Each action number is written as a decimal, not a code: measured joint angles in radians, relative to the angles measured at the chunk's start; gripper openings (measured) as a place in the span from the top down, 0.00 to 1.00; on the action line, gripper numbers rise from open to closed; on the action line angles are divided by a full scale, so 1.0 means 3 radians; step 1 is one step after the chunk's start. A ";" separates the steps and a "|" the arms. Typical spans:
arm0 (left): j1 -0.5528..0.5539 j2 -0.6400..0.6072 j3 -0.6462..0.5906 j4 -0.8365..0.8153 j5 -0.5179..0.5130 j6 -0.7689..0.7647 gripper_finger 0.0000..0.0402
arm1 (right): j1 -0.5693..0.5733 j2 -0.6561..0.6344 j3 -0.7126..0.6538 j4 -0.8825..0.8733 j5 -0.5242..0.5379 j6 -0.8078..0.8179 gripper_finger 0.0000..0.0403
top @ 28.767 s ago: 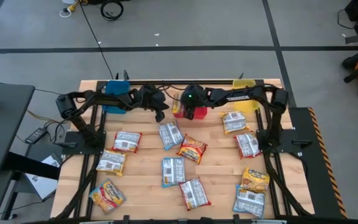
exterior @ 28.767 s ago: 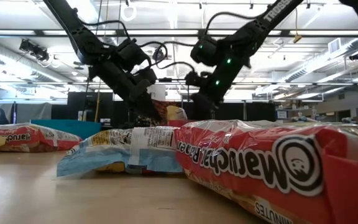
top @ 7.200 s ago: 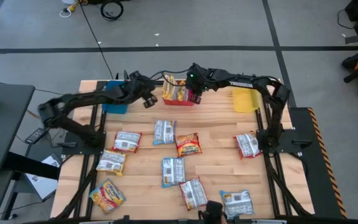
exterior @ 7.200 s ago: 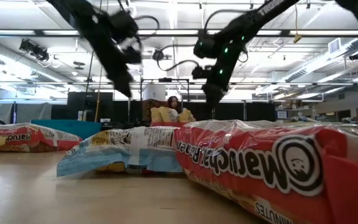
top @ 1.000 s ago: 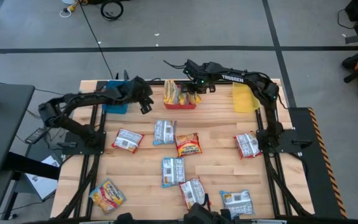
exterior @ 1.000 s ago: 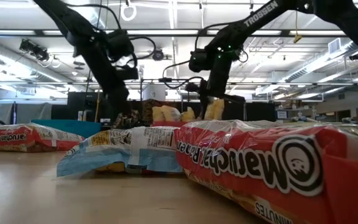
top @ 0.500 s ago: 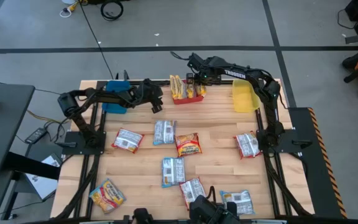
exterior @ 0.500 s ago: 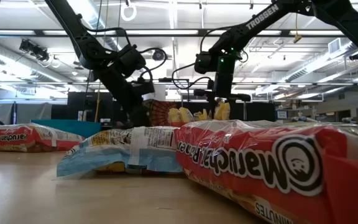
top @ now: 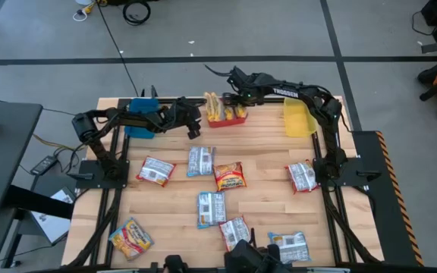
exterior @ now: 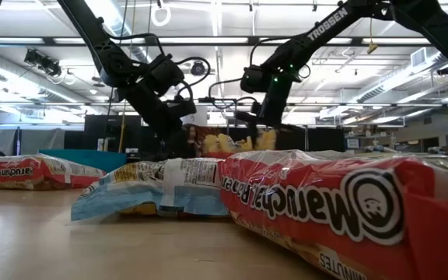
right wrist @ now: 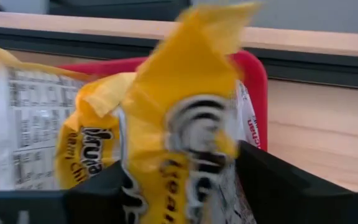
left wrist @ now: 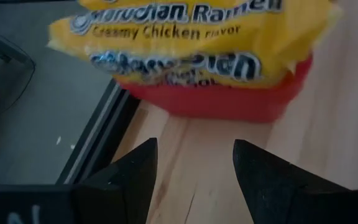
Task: Sort Maruchan noodles
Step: Put the yellow noodle pack into the red bin, then put the red noodle pack into the yellow bin
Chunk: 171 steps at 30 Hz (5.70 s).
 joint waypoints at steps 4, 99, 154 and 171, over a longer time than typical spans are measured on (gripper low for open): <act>0.0005 -0.0001 0.0000 -0.0174 -0.0100 -0.0001 0.47 | -0.0005 -0.0097 -0.0001 0.0080 0.0030 -0.0131 0.39; -0.2827 -0.1874 -0.1189 0.0023 0.0173 -0.1651 0.47 | 0.3692 -0.0544 -0.1577 0.1086 0.2092 -0.3141 0.61; -0.3182 -0.2854 -0.0551 -0.2038 -0.0263 -0.1650 0.51 | 0.0360 -0.2486 -0.1823 -0.1880 0.2015 -0.3563 0.99; -0.3024 -0.2854 -0.0549 -0.1894 -0.0269 -0.1454 0.51 | 0.0105 -0.2077 -0.2004 -0.0398 0.0707 -0.3721 0.99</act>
